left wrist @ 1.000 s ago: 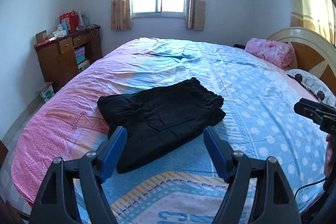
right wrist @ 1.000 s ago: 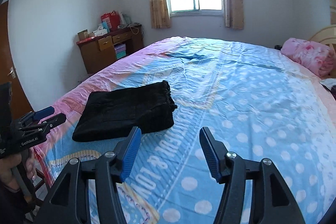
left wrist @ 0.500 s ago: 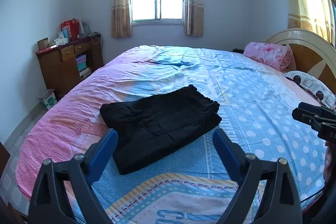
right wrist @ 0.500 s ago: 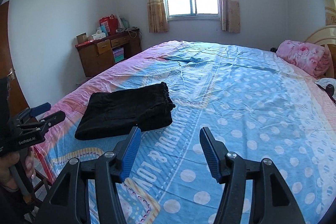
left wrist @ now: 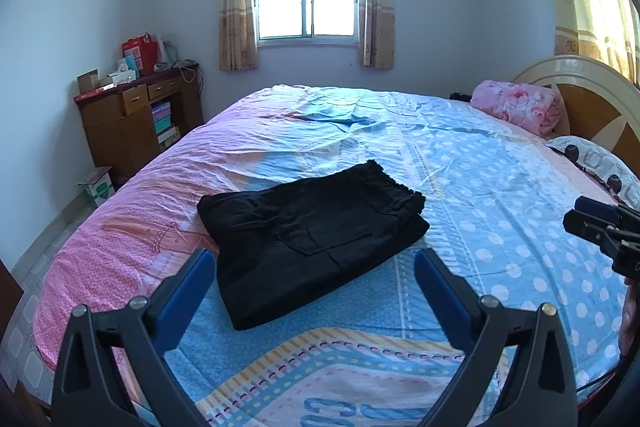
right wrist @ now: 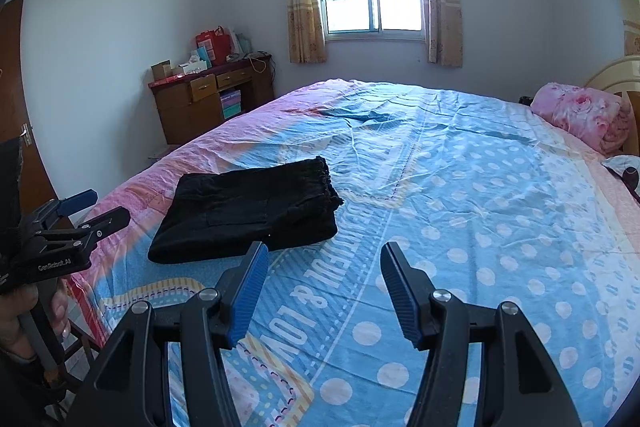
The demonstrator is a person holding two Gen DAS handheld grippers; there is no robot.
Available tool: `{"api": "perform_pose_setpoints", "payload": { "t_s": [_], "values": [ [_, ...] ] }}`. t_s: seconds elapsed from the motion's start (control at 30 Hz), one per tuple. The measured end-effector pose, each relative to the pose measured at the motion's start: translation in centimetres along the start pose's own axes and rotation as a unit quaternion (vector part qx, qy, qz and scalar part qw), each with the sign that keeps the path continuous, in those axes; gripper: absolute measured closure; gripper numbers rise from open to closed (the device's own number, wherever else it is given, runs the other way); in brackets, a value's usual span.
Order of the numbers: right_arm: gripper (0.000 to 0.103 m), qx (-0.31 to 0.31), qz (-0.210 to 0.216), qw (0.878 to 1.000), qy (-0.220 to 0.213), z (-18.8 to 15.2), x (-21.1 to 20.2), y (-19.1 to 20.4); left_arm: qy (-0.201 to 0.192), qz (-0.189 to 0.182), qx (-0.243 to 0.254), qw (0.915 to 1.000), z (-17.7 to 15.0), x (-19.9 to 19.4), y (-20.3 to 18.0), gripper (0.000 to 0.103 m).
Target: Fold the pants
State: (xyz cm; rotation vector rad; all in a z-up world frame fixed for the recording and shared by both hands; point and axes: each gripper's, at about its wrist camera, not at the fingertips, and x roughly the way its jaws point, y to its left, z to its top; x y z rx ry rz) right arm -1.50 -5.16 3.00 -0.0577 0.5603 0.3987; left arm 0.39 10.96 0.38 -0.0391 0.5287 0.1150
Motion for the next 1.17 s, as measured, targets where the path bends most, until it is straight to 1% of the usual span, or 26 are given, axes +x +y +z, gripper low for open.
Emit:
{"api": "perform_pose_setpoints", "payload": {
  "t_s": [0.33,0.5,0.7,0.93,1.1,1.17],
  "values": [
    [0.043,-0.004,0.001,1.000,-0.008,0.2,-0.7,0.2,-0.019,0.007,0.002,0.9998,0.6,-1.1,-0.3,0.000],
    [0.042,-0.007,0.004,1.000,-0.021,0.5,-1.7,0.6,-0.029,0.021,0.003,0.9994,1.1,-1.8,-0.4,0.000],
    [0.042,-0.012,0.008,0.999,-0.033,0.9,-2.5,1.0,-0.027,0.040,-0.004,0.9988,1.1,-1.8,0.1,0.000],
    [0.042,-0.014,0.013,0.999,-0.026,0.4,-2.2,1.3,-0.027,0.056,-0.014,0.9980,0.7,-1.6,0.7,0.000],
    [0.042,-0.014,0.017,1.000,-0.019,0.0,-1.9,1.5,-0.027,0.055,-0.018,0.9979,0.3,-1.5,0.9,0.000],
    [0.042,-0.016,0.017,1.000,-0.017,-0.2,-1.9,1.6,-0.026,0.049,-0.016,0.9983,0.1,-1.4,0.7,0.000]
  ]
}}
